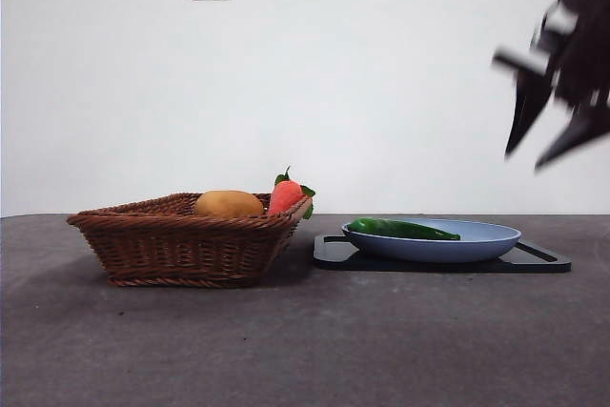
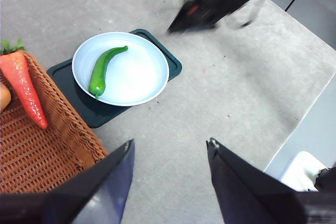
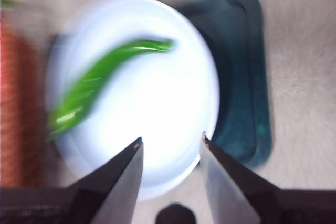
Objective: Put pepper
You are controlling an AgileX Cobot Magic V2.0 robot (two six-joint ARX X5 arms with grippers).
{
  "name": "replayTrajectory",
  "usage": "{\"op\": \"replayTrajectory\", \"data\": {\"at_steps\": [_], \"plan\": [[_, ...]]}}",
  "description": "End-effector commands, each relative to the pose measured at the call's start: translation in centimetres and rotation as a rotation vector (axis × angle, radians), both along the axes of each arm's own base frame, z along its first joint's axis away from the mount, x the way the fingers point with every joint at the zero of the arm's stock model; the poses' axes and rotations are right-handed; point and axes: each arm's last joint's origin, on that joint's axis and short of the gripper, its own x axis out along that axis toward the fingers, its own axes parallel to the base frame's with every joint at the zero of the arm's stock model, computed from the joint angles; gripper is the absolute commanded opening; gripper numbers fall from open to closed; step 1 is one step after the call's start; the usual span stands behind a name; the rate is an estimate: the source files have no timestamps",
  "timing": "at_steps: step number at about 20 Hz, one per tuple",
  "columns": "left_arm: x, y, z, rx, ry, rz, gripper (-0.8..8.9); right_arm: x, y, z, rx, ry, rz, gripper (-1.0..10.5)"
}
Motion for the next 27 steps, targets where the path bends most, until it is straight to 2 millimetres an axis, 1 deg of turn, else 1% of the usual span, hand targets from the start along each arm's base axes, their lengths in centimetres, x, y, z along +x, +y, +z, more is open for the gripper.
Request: {"op": "replayTrajectory", "data": {"at_steps": [1, 2, 3, 4, 7, 10, 12, 13, 15, 16, 18, 19, 27], "plan": [[-0.1, -0.2, 0.5, -0.002, -0.023, -0.016, 2.45, -2.7, 0.2, 4.1, -0.038, -0.076, 0.069, 1.9], [-0.1, -0.2, 0.4, 0.004, -0.022, -0.019, 2.46, -4.8, 0.5, 6.1, -0.052, -0.094, 0.099, 1.9], [-0.1, -0.2, 0.4, 0.013, -0.023, -0.023, 2.45, -6.7, 0.8, 7.6, -0.062, -0.107, 0.123, 1.9], [-0.2, -0.2, 0.3, 0.023, -0.025, -0.03, 2.45, -9.0, 1.0, 9.2, -0.075, -0.125, 0.153, 1.9], [-0.2, -0.1, 0.2, 0.037, -0.028, -0.039, 2.45, -15.4, 1.9, 12.8, -0.088, -0.199, 0.216, 1.9], [-0.2, -0.1, 0.2, 0.042, -0.035, -0.045, 2.45, -20.9, 2.5, 14.9, -0.088, -0.273, 0.274, 1.9], [-0.2, -0.1, 0.2, 0.043, -0.035, -0.046, 2.45, -23.8, 2.6, 15.5, -0.084, -0.287, 0.304, 1.9], [-0.2, -0.1, 0.2, 0.044, -0.033, -0.046, 2.44, -24.9, 2.6, 15.6, -0.082, -0.287, 0.318, 1.9], [-0.2, -0.1, 0.1, 0.05, -0.026, -0.046, 2.28, -26.4, 2.6, 15.7, -0.08, -0.281, 0.341, 1.9], [-0.3, -0.1, 0.1, 0.056, -0.019, -0.046, 1.79, -26.7, 2.6, 15.7, -0.08, -0.287, 0.348, 1.5], [-0.3, 0.0, 0.0, 0.066, -0.008, -0.047, 0.58, -27.0, 2.6, 15.8, -0.088, -0.308, 0.375, 0.1], [-0.4, 0.0, -0.1, 0.068, -0.005, -0.047, 0.06, -27.0, 2.7, 15.8, -0.097, -0.317, 0.396, 0.1], [-0.4, 0.0, -0.1, 0.072, 0.001, -0.047, 0.06, -26.4, 2.9, 15.6, -0.102, -0.298, 0.4, 0.1]]}}
